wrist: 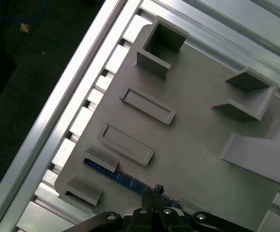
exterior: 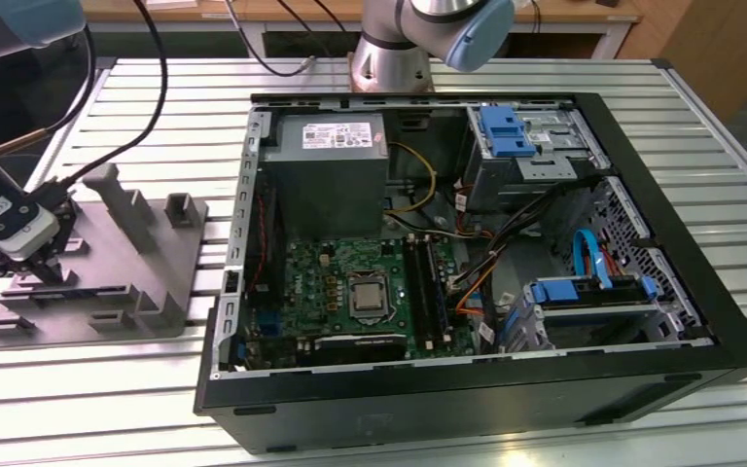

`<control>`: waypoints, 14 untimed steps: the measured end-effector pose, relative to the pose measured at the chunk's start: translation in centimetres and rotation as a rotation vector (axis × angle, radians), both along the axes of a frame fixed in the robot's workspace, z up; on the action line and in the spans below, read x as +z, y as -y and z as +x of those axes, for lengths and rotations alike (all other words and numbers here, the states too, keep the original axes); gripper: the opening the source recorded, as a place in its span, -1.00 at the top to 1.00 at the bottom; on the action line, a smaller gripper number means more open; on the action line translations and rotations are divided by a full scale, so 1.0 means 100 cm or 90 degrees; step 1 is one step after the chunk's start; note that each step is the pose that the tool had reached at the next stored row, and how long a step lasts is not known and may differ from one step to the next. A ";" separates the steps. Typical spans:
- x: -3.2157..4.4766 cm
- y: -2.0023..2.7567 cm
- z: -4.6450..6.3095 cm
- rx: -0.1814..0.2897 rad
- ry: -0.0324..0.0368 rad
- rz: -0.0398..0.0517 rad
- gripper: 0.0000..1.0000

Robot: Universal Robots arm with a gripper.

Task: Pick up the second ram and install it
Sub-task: 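Pick up the second ram and move it above second insertion slot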

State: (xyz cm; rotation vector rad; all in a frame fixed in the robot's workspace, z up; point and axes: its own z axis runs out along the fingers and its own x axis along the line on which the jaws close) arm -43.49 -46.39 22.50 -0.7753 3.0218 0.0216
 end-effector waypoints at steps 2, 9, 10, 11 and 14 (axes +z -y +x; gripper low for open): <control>0.0000 0.0000 0.000 0.009 -0.0001 0.0000 0.80; 0.0000 0.0000 0.000 0.037 0.0000 0.0000 0.80; 0.0000 0.0000 0.000 0.041 0.0000 0.0000 0.80; 0.0000 0.0000 0.000 0.045 0.0000 0.0000 0.80; 0.0000 0.0000 0.000 0.056 0.0000 0.0000 0.80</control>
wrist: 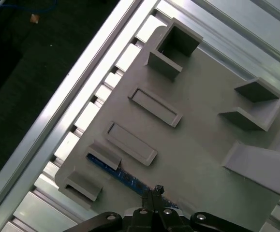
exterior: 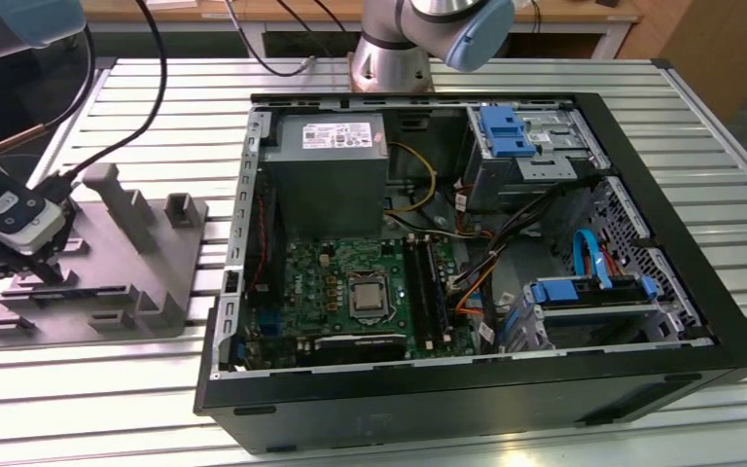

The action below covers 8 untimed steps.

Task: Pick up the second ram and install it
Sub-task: 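Pick up the second ram and move it above second insertion slot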

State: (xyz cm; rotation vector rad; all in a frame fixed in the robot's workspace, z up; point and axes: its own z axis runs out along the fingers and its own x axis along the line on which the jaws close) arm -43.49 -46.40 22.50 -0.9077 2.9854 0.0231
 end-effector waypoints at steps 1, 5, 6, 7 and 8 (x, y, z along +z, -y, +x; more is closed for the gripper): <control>0.0000 0.0000 0.000 0.004 0.0000 0.0000 0.80; 0.0000 0.0000 0.000 0.018 0.0000 0.0000 0.80; 0.0000 0.0000 0.000 0.022 0.0000 0.0000 0.80; 0.0000 0.0000 0.000 0.025 0.0000 0.0000 0.80; 0.0000 0.0000 0.000 0.029 0.0000 0.0000 0.80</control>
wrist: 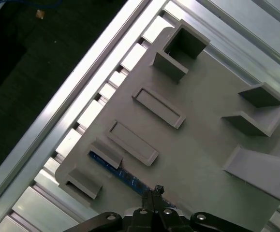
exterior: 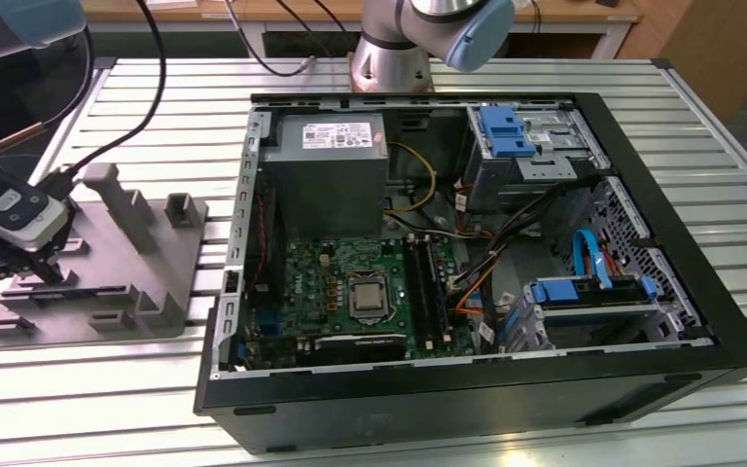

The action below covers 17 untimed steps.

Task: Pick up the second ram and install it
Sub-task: 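Pick up the second ram and move it above second insertion slot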

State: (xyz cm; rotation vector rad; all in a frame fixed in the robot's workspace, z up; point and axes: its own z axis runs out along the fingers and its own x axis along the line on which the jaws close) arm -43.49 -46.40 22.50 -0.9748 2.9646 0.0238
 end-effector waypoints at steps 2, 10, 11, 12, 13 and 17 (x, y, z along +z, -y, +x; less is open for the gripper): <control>0.0000 0.0000 0.000 0.007 0.0000 0.0000 0.80; -0.0001 0.0000 0.000 0.034 0.0001 0.0000 0.80; 0.0000 0.0000 0.000 0.038 0.0000 0.0000 0.80; 0.0000 0.0000 0.000 0.041 0.0000 0.0000 0.80; 0.0000 0.0000 0.000 0.044 0.0000 0.0000 0.80; -0.0001 0.0000 0.000 0.062 0.0000 0.0000 0.80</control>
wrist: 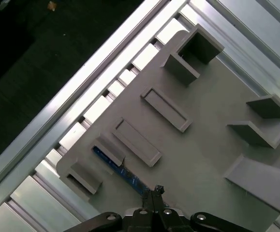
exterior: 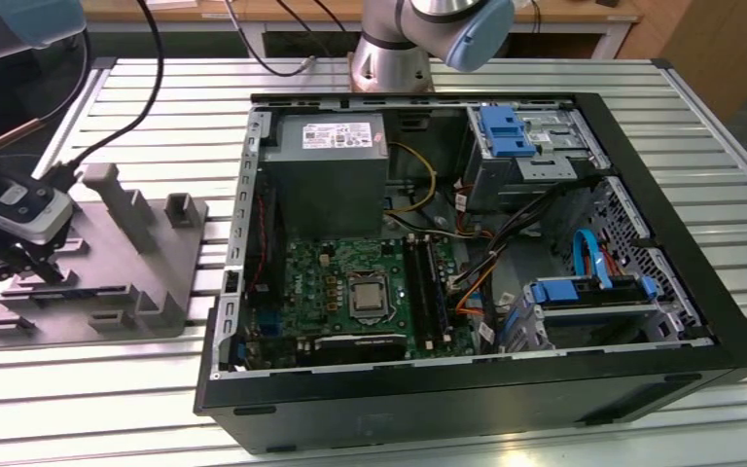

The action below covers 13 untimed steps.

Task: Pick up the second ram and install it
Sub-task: 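Pick up the second ram and move it above second insertion slot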

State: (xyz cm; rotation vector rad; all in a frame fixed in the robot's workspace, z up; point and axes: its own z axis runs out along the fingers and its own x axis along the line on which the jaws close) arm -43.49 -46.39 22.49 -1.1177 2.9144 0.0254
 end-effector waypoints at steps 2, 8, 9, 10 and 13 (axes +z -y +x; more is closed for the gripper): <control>0.0000 0.0000 0.000 0.011 0.0000 0.0000 0.80; 0.0000 0.0000 0.000 0.041 0.0000 0.0000 0.80; 0.0000 0.0000 0.000 0.046 0.0000 0.0000 0.80; 0.0000 0.0000 0.000 0.050 0.0000 0.0000 0.80; 0.0000 0.0000 0.000 0.064 0.0000 0.0000 0.80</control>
